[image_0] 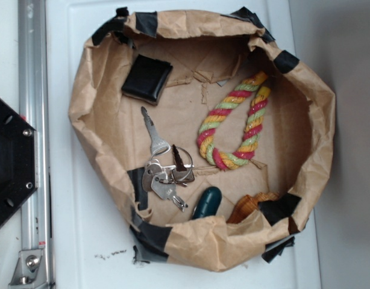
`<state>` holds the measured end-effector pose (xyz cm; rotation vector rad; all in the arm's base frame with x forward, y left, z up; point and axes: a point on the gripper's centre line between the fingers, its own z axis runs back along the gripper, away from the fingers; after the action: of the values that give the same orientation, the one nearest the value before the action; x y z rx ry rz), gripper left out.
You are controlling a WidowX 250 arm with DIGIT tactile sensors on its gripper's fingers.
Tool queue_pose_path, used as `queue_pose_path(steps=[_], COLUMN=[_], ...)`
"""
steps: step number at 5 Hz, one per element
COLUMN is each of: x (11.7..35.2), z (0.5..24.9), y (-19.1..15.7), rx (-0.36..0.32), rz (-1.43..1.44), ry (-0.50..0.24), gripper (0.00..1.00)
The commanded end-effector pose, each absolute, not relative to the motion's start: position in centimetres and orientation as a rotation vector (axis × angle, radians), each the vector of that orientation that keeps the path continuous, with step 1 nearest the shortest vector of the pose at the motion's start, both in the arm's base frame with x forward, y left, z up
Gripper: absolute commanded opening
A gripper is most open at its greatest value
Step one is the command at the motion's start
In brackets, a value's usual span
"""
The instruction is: Grab the black box.
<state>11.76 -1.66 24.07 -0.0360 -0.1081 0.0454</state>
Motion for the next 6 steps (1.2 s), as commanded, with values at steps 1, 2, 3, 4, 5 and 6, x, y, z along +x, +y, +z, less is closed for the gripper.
queue_pose_path(steps=[1,2,3,4,5,6], x=[21.3,23.8,24.6,23.6,21.8,20.9], z=[20.4,17.4,14.4,11.2,10.2,8.2], y=[1.1,3.2,5.0,5.5,7.0,8.8], rx=[-0.053,-0.003,0.066,0.23,0.28,0.199], rz=[0.438,0.683,0.861,0.992,1.002,0.925], ry=[-0.112,-0.149,-0.127,-0.063,-0.047,-0.038], gripper=[1.0,1.0,1.0,1.0,1.0,1.0])
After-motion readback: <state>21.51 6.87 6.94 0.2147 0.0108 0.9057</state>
